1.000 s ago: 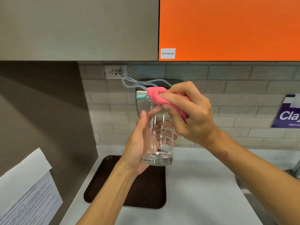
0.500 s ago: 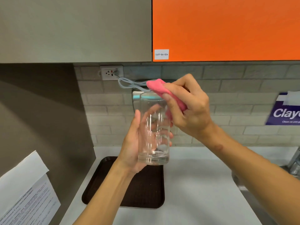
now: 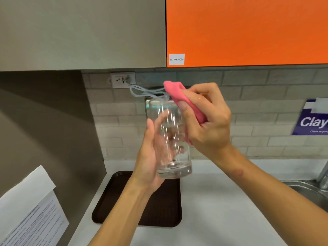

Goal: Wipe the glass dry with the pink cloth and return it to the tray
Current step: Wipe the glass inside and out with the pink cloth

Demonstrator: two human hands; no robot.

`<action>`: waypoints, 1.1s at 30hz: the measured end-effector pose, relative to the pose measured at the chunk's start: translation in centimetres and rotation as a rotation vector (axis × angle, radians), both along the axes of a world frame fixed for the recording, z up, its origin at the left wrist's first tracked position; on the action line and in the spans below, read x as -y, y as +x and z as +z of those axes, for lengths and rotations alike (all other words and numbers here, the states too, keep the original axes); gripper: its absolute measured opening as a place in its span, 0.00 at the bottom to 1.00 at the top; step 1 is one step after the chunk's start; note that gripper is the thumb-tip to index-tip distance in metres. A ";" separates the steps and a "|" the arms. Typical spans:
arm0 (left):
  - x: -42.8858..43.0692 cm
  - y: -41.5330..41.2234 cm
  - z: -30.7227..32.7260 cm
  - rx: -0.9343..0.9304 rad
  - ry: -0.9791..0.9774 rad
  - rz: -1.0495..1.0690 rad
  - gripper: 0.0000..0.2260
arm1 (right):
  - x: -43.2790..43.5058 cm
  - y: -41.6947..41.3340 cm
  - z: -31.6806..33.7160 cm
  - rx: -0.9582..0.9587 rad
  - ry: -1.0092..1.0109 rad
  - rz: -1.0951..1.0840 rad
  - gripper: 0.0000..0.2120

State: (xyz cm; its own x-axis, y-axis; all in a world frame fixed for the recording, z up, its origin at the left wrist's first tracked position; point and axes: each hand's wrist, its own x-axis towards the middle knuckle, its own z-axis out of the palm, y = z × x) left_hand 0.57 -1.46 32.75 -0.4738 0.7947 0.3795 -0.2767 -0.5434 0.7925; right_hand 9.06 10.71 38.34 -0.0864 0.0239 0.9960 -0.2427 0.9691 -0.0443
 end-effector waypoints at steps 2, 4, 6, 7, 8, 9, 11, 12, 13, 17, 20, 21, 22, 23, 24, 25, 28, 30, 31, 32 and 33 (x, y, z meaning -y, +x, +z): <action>0.0 -0.1 0.4 -0.010 0.040 0.022 0.34 | 0.6 0.0 -1.0 0.008 -0.009 0.026 0.11; 0.3 -0.8 0.5 -0.005 0.054 0.053 0.34 | 1.4 0.5 -3.5 0.037 0.101 0.039 0.10; 0.5 -1.4 0.6 -0.011 0.034 0.096 0.37 | 1.9 0.8 -5.2 0.054 0.163 0.021 0.10; 0.6 -1.4 0.6 -0.018 0.029 0.102 0.38 | 1.7 0.7 -5.1 0.052 0.153 0.014 0.10; 0.5 -1.4 0.6 -0.024 0.032 0.101 0.37 | 1.4 0.4 -4.6 0.039 0.128 0.006 0.10; 0.4 -1.3 0.5 -0.029 0.037 0.104 0.35 | 1.3 0.1 -3.9 0.022 0.099 0.000 0.11; 0.3 -1.5 0.5 -0.053 0.015 0.127 0.28 | 1.0 -0.3 -2.7 0.008 0.065 -0.013 0.11; 0.3 -1.7 0.5 -0.074 0.000 0.135 0.27 | 1.0 -0.4 -2.6 0.018 0.069 -0.029 0.11; 0.4 -1.8 0.5 -0.097 -0.014 0.136 0.28 | 1.1 -0.4 -2.8 0.035 0.085 -0.051 0.11; 0.9 -1.7 0.5 -0.089 -0.070 0.149 0.43 | 2.6 0.2 -6.0 0.102 0.181 -0.040 0.13; 1.2 -1.8 -0.3 -0.045 -0.092 0.073 0.51 | 3.3 0.7 -8.2 0.156 0.235 0.013 0.13; 1.3 -1.7 -0.4 -0.032 -0.082 0.035 0.49 | 3.5 0.8 -8.3 0.180 0.239 0.033 0.14; 1.3 -1.7 -0.6 -0.006 -0.055 -0.004 0.47 | 3.6 0.8 -8.1 0.206 0.226 0.055 0.15; 1.3 -1.7 -0.6 0.043 -0.024 -0.032 0.44 | 3.5 0.7 -7.4 0.229 0.192 0.076 0.16; 1.4 -1.6 -0.5 0.104 0.012 -0.057 0.41 | 3.5 0.4 -6.4 0.243 0.131 0.102 0.17; 1.4 -1.5 -0.4 0.131 0.047 -0.069 0.39 | 3.5 0.1 -5.2 0.248 0.040 0.135 0.18; 1.5 -0.7 0.1 0.052 0.074 -0.026 0.39 | 3.0 -0.4 -2.2 0.258 -0.233 0.248 0.20; 1.5 -0.6 0.2 0.043 0.087 -0.012 0.40 | 3.2 -0.1 -2.4 0.253 -0.247 0.248 0.21; 1.5 -0.6 0.3 0.057 0.091 -0.006 0.40 | 3.5 0.2 -3.3 0.246 -0.231 0.237 0.20; 1.6 -0.8 0.4 0.071 0.092 -0.005 0.40 | 3.8 0.5 -4.5 0.239 -0.202 0.225 0.20; 1.6 -1.1 0.3 0.081 0.088 -0.004 0.42 | 4.2 0.8 -5.7 0.232 -0.165 0.210 0.19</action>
State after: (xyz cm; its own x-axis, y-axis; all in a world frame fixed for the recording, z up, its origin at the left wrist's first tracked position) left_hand -0.56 -3.02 33.02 -0.5021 0.7623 0.4083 -0.3403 -0.6082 0.7172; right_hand 9.85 6.49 32.62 -0.3299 0.1409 0.9334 -0.4007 0.8744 -0.2736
